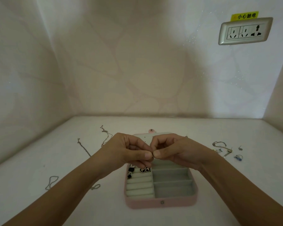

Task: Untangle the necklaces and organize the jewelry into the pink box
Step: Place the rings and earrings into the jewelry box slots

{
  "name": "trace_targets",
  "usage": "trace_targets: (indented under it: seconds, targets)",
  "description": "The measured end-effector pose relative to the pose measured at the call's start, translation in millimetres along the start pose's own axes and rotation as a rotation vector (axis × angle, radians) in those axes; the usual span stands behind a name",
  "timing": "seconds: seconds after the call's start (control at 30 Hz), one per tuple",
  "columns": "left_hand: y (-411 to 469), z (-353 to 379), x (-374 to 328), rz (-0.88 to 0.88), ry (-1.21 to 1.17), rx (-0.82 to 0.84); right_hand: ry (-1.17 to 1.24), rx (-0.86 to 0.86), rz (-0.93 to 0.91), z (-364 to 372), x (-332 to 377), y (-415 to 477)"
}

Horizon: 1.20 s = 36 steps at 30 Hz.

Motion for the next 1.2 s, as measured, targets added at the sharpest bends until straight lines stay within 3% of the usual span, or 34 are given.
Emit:
trace_targets:
  seconds: [0.33,0.5,0.7,0.93,1.2]
  targets:
    - [-8.6,-5.4,5.4,-0.083,0.086,-0.031,-0.069,0.002,0.081,5.5,-8.7,1.4]
    - [-23.1,-19.9,6.3,-0.122,0.196,-0.247,-0.228,-0.220,0.069,-9.5,-0.2,-4.5]
    - [-31.0,-26.5,39.0,-0.235,0.213,-0.340,-0.369,-0.379,0.117,-25.5,-1.9,-10.2]
    - [-34.3,-12.7,51.5,-0.189,0.377,-0.542,-0.364,-0.368,0.176,-24.8,-11.2,-6.7]
    - [-29.1,-14.3,71.9,-0.146,0.396,-0.603,-0.269,-0.281,0.219,-20.2,-13.3,-6.4]
Point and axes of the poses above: each hand's wrist, its own y-axis towards the middle knuckle, its own z-axis out of the palm, x = y × z, the point moved 7 cm from there along y, towards the middle knuckle, and after that the axes turned 10 degrees about x, right-handed, at the moved point
